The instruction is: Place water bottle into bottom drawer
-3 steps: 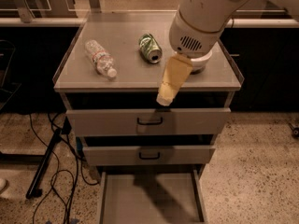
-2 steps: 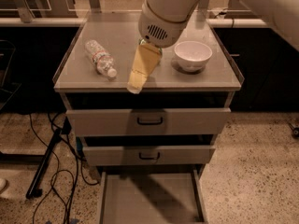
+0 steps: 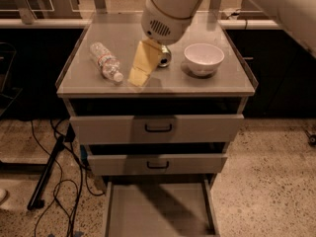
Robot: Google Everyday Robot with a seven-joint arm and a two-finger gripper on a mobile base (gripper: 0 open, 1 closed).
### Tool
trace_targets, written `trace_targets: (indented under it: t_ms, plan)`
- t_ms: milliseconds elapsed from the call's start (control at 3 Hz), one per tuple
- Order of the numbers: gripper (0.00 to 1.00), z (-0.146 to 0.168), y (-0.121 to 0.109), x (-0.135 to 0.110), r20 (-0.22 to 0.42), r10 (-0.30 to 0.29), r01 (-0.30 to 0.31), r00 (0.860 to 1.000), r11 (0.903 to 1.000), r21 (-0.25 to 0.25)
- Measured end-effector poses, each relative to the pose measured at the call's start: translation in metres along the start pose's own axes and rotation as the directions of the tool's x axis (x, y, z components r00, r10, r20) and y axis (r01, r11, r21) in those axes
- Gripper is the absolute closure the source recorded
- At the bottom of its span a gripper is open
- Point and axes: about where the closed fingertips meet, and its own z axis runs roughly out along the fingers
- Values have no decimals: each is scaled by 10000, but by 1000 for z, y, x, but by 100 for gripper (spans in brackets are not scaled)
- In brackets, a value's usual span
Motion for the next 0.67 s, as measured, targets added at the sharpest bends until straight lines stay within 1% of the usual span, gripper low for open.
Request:
trace_targets:
  t_ms: [333,667]
  plan:
    - [0,22,-28,-24,289,620,-620,9977,9981,-5]
    - [0,54,-50,-42,147,1038,-1031,9945,9938,-416]
